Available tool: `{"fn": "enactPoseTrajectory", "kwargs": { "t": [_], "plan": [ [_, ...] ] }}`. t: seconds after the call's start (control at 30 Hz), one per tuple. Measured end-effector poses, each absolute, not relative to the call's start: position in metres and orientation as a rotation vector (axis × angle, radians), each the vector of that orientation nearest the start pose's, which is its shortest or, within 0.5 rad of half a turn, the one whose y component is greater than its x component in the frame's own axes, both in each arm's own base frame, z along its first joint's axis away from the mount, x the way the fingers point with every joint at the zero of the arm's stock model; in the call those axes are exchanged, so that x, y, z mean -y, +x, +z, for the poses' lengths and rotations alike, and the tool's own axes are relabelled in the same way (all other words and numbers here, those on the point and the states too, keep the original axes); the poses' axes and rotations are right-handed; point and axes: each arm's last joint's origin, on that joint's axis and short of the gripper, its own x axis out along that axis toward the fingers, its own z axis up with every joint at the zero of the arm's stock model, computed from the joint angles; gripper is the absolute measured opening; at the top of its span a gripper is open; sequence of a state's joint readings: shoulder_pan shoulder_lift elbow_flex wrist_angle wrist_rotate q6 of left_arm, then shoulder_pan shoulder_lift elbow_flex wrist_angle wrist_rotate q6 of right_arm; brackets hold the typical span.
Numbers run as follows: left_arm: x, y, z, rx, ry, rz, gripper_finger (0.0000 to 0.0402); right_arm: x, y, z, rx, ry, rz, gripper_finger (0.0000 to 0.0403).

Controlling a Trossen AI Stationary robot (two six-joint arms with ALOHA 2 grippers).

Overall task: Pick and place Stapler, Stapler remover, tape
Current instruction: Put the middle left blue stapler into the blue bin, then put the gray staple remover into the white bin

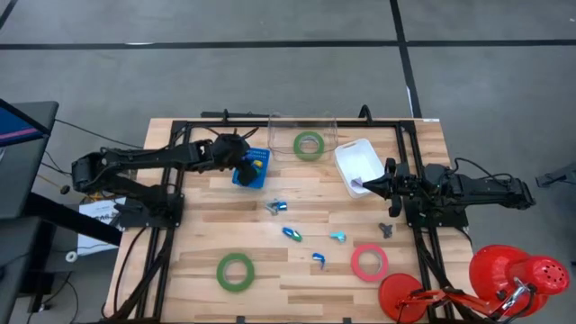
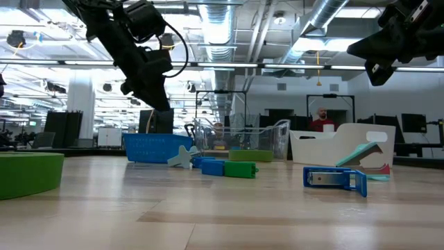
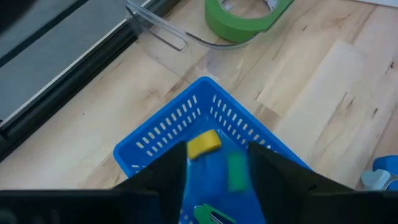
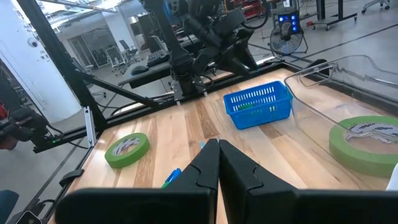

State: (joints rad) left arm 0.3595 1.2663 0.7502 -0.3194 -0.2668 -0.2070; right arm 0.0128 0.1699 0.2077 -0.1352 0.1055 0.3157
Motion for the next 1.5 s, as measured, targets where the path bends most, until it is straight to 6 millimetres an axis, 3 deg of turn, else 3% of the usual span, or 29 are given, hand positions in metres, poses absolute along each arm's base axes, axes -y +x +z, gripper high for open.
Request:
{"fn": "enactPoseTrajectory", "kwargs": {
  "t": [0.2, 0.37, 0.73, 1.0, 1.23, 1.5],
  "plan": [
    [-0.094, 0.23, 0.215, -0.775, -0.269, 0.668, 0.022, 0.002, 0.098, 0.208, -0.082, 0.309, -0.107, 0.0],
    [-0.088, 0.233, 0.215, -0.779, -0.288, 0.558, 0.0238, 0.002, 0.098, 0.208, -0.082, 0.31, -0.107, 0.0],
    [-0.049, 0.252, 0.223, -0.709, -0.148, 0.139, 0.0221, 0.002, 0.098, 0.208, -0.082, 0.31, -0.107, 0.0],
    [-0.008, 0.257, 0.224, -0.707, -0.083, -0.034, 0.0207, 0.002, 0.098, 0.208, -0.082, 0.31, -0.107, 0.0],
    [0.019, 0.259, 0.224, -0.686, 0.1, -0.089, 0.0192, 0.002, 0.098, 0.208, -0.082, 0.31, -0.107, 0.0],
    [0.022, 0.272, 0.206, -0.727, 0.113, -0.086, 0.0186, 0.002, 0.098, 0.207, -0.093, 0.343, -0.112, 0.0]
  ]
}}
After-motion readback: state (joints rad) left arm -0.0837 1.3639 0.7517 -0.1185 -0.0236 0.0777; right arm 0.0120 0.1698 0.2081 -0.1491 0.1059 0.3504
